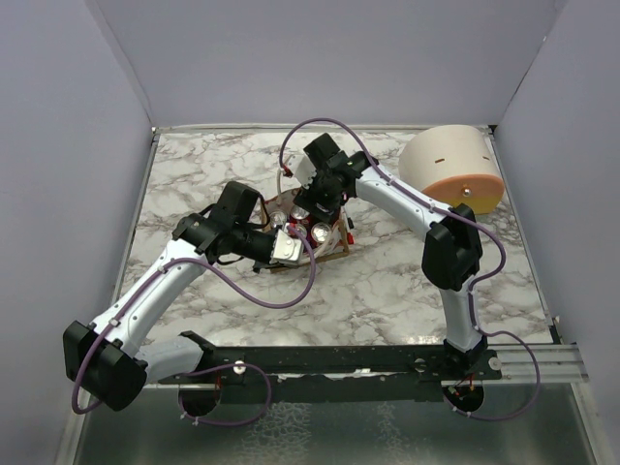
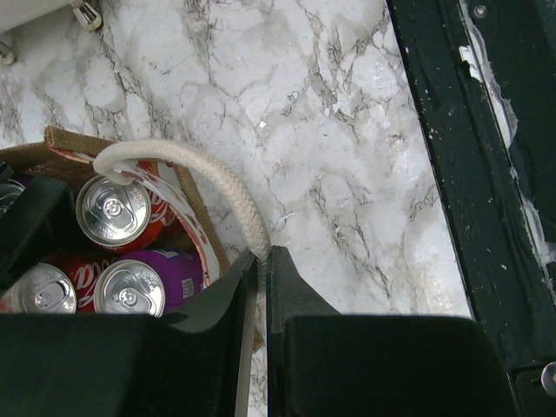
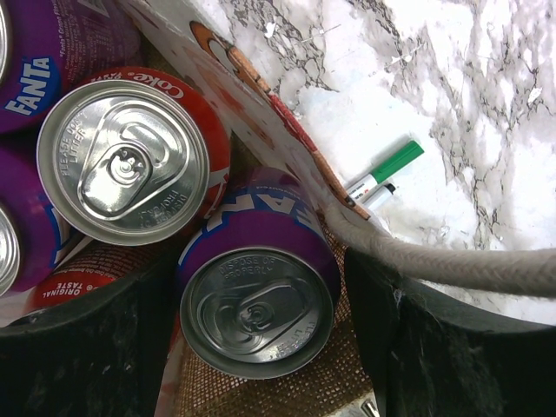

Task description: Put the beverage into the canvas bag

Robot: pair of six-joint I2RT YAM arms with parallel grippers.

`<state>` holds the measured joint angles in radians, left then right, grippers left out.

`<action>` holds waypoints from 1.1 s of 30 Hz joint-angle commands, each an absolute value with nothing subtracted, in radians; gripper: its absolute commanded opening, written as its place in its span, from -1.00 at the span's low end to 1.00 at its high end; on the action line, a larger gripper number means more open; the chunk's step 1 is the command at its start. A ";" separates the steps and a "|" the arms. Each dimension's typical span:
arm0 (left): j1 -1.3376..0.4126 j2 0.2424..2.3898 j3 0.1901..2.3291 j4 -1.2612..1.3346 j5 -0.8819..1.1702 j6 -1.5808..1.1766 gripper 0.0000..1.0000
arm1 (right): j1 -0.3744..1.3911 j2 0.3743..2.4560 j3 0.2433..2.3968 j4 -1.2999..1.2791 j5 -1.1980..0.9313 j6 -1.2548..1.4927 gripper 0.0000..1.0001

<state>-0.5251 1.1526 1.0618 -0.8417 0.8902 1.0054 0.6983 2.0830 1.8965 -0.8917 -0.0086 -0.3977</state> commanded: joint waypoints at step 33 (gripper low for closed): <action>-0.532 1.126 1.058 -0.872 0.940 1.023 -1.00 | 0.678 1.968 1.883 -0.909 -0.098 -0.405 0.06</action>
